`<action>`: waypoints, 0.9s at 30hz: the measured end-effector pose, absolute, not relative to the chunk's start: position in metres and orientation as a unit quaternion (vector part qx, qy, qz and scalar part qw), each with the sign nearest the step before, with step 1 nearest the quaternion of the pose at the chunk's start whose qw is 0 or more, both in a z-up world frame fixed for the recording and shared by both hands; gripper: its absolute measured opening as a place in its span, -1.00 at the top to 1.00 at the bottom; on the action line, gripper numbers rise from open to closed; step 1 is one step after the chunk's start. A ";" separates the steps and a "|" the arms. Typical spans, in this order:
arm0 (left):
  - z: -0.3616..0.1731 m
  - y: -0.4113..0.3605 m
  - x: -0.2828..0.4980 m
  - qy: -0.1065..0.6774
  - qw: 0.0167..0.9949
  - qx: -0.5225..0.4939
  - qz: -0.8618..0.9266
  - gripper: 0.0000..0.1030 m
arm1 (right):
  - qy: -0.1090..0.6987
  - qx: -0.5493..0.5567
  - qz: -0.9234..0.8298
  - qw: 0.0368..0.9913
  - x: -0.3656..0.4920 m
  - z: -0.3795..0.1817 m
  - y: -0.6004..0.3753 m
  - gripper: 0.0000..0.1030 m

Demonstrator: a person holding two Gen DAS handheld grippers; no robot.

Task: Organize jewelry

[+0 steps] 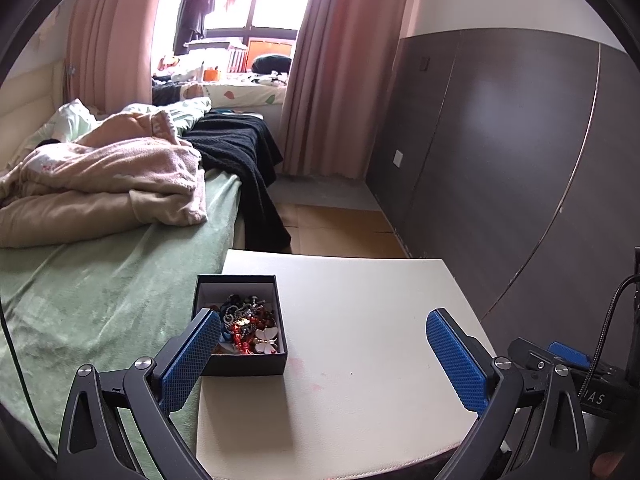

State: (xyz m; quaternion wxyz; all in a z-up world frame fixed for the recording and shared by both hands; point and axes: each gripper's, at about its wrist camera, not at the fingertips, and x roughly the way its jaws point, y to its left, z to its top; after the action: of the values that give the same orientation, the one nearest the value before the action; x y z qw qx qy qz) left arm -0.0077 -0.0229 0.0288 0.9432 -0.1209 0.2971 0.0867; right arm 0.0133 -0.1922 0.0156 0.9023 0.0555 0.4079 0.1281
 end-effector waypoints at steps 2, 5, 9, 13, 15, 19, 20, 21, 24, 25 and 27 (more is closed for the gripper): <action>0.029 -0.023 -0.008 0.297 0.943 -0.122 0.085 -0.99 | 0.408 0.056 0.128 0.902 0.014 0.015 -0.193 -1.00; 0.029 -0.024 -0.008 0.297 0.943 -0.122 0.084 -0.99 | 0.408 0.056 0.125 0.903 0.015 0.015 -0.193 -1.00; 0.028 -0.024 -0.008 0.300 0.943 -0.121 0.079 -0.99 | 0.411 0.060 0.120 0.902 0.016 0.014 -0.194 -1.00; 0.028 -0.026 -0.007 0.300 0.943 -0.116 0.078 -0.99 | 0.413 0.062 0.119 0.901 0.017 0.013 -0.194 -1.00; 0.027 -0.026 -0.006 0.301 0.943 -0.118 0.076 -0.99 | 0.413 0.060 0.119 0.901 0.017 0.014 -0.193 -1.00; 0.026 -0.024 -0.005 0.302 0.942 -0.121 0.080 -0.99 | 0.413 0.055 0.118 0.901 0.019 0.014 -0.192 -1.00; 0.026 -0.023 -0.005 0.302 0.942 -0.121 0.081 -0.99 | 0.414 0.056 0.117 0.901 0.020 0.013 -0.193 -1.00; 0.025 -0.023 -0.005 0.302 0.942 -0.121 0.081 -0.99 | 0.416 0.056 0.116 0.900 0.020 0.012 -0.194 -1.00; 0.024 -0.022 -0.004 0.305 0.942 -0.115 0.084 -0.99 | 0.419 0.059 0.114 0.899 0.022 0.011 -0.194 -1.00; 0.023 -0.023 -0.003 0.307 0.941 -0.113 0.084 -0.99 | 0.420 0.060 0.114 0.898 0.023 0.011 -0.193 -1.00; 0.022 -0.023 -0.002 0.309 0.941 -0.110 0.083 -0.99 | 0.420 0.059 0.114 0.898 0.023 0.010 -0.193 -1.00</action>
State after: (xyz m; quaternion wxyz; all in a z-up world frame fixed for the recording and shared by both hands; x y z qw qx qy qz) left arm -0.0023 -0.0234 0.0224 0.9410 -0.1103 0.3091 0.0830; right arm 0.0227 -0.1925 0.0102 0.8983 0.0594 0.4201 0.1144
